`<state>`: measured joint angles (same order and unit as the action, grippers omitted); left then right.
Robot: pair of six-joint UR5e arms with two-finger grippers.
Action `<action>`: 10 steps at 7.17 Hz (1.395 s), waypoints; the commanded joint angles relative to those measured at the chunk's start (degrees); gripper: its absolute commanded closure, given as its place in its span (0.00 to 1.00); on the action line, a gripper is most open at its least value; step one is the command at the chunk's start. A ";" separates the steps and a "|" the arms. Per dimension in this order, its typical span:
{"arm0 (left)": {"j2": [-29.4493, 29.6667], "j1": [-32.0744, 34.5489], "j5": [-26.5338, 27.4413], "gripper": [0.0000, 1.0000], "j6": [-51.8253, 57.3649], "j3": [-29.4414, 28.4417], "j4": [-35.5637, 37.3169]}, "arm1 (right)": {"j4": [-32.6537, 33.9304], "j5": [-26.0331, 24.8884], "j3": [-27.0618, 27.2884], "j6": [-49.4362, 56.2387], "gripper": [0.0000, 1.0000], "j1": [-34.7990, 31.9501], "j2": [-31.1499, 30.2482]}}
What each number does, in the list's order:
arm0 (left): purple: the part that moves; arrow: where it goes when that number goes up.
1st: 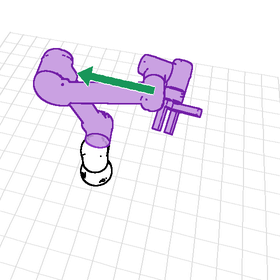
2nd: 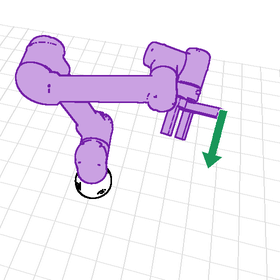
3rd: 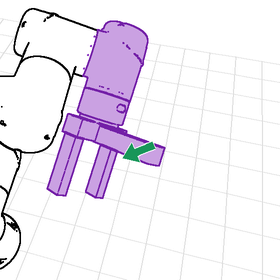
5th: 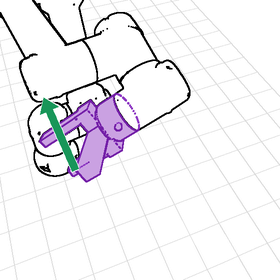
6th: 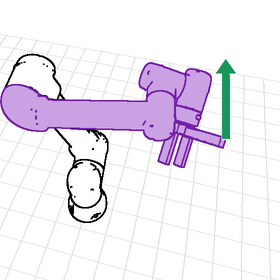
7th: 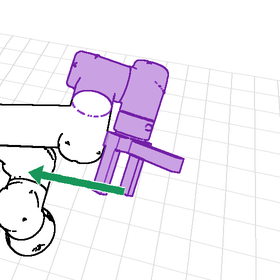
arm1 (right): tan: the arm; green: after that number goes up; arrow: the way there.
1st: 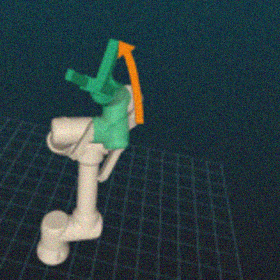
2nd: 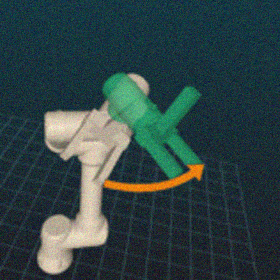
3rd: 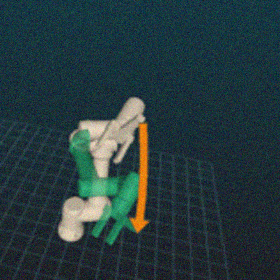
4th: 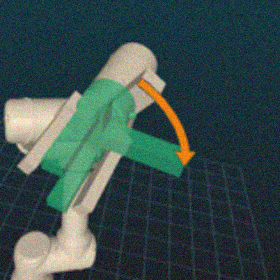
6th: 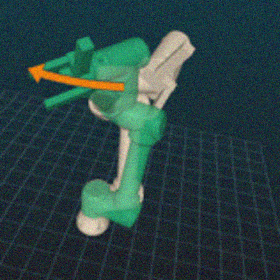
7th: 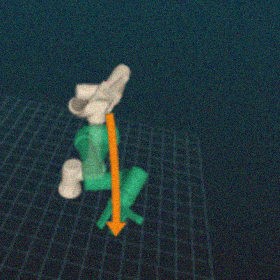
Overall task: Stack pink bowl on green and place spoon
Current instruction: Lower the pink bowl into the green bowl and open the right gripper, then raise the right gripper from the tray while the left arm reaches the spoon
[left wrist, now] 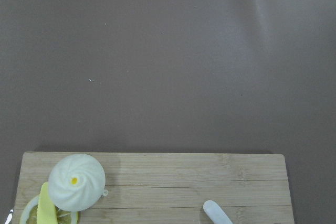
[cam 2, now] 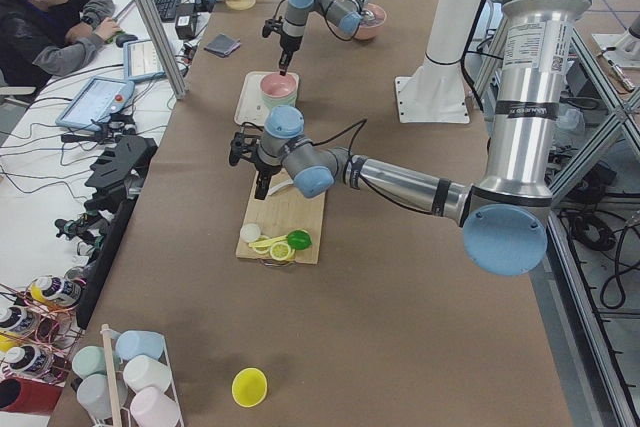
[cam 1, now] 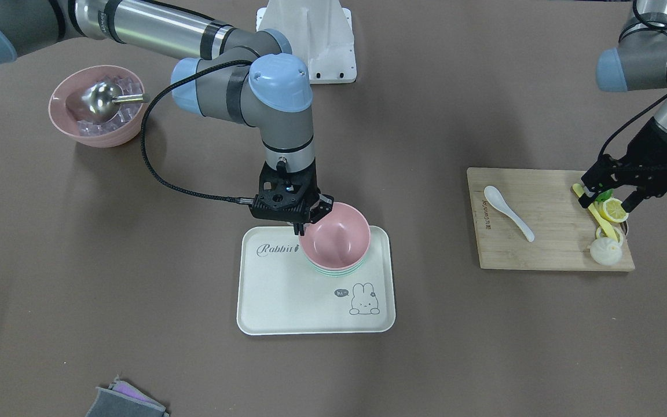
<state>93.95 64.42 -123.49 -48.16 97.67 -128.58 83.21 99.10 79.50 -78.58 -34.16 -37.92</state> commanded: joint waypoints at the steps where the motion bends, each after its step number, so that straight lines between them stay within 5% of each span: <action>1: 0.00 0.00 0.00 0.00 0.00 -0.02 0.00 | 0.02 -0.05 0.22 -0.09 0.00 -0.12 0.04; 4: 0.97 -1.75 2.71 0.00 -0.44 -0.19 1.05 | 0.11 6.44 1.18 6.65 0.00 -6.15 -1.62; 6: 2.55 -5.95 3.16 0.01 -11.26 -0.64 3.60 | -0.16 12.84 7.65 17.35 0.00 -13.18 -9.58; 8: 2.46 -12.71 12.61 0.01 -24.38 -0.19 3.60 | -0.25 15.58 13.56 23.71 0.00 -18.55 -17.07; 10: 2.64 -16.42 17.38 0.01 -30.65 -0.72 3.87 | -0.25 24.51 13.67 37.19 0.00 -27.49 -22.08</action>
<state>96.49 50.50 -109.52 -74.67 97.22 -124.90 82.97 118.08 92.65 -50.15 -55.93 -56.37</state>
